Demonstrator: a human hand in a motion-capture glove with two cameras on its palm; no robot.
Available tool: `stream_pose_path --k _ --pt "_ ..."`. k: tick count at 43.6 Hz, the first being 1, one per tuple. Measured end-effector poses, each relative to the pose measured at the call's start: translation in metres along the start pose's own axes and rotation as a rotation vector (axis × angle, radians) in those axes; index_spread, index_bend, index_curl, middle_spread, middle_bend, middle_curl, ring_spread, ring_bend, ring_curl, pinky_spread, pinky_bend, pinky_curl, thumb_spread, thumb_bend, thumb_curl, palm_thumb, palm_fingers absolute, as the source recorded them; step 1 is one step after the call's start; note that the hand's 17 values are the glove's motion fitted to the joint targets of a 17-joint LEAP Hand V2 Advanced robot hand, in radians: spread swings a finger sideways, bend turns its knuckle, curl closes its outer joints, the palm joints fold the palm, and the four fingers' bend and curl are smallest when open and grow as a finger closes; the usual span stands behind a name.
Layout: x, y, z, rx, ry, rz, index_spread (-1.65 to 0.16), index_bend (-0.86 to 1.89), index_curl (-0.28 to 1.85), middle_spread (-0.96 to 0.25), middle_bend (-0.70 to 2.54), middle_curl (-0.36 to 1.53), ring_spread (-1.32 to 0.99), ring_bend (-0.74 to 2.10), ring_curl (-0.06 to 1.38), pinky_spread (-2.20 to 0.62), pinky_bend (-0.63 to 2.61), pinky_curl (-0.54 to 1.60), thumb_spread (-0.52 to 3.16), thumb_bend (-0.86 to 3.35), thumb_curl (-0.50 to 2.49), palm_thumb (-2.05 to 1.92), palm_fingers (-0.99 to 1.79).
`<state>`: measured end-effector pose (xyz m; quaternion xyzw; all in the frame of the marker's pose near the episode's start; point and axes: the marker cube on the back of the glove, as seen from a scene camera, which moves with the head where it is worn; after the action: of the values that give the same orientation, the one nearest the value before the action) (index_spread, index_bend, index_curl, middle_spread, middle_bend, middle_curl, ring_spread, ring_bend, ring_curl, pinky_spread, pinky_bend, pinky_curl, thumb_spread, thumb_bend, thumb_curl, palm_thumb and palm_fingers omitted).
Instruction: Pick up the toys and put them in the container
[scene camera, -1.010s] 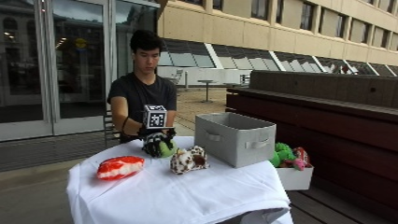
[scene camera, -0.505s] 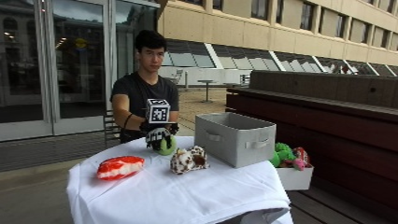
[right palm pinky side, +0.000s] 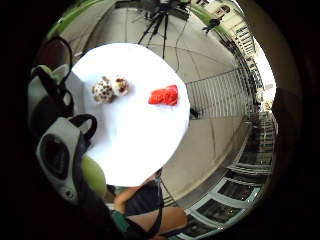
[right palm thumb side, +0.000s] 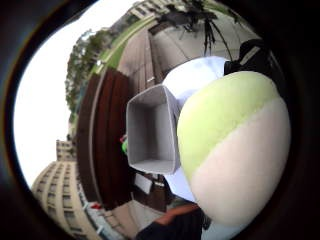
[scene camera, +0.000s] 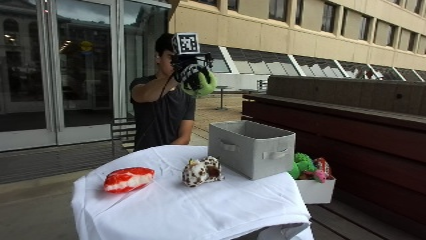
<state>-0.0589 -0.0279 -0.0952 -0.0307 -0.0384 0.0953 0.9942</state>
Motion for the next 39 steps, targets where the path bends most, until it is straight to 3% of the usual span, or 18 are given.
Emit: stream_pose_path --k 3,17,31,37,38,39 --pt "-0.028 -0.007 -0.014 0.102 -0.020 -0.140 -0.30 0.49 0.31 -0.41 0.73 0.49 -0.43 1.15 0.48 -0.46 1.03 0.42 0.59 0.27 0.68 0.64 1.00" --pt "-0.182 0.026 0.000 0.117 -0.007 -0.327 -0.34 0.41 0.34 -0.44 0.62 0.51 -0.44 1.10 0.48 -0.46 1.02 0.42 0.58 0.23 0.76 0.66 1.00" --pt "-0.208 0.025 0.051 0.033 0.036 -0.347 -0.36 0.26 0.36 -0.44 0.50 0.52 -0.45 1.06 0.47 -0.45 1.02 0.42 0.61 0.18 0.81 0.67 0.97" --pt "-0.206 0.025 0.070 -0.152 0.007 -0.383 -0.35 0.05 0.31 -0.33 0.33 0.49 -0.42 1.04 0.48 -0.45 1.15 0.46 0.83 0.10 0.77 0.54 0.70" --pt "-0.205 0.025 0.072 -0.167 -0.002 -0.385 -0.33 -0.05 0.28 -0.24 0.19 0.45 -0.36 0.97 0.45 -0.39 1.22 0.48 0.87 -0.03 0.70 0.35 0.28" --pt "-0.202 0.022 0.073 -0.169 -0.006 -0.388 -0.33 -0.01 0.30 -0.21 0.20 0.48 -0.33 0.98 0.49 -0.37 1.28 0.52 0.90 -0.05 0.67 0.31 0.21"
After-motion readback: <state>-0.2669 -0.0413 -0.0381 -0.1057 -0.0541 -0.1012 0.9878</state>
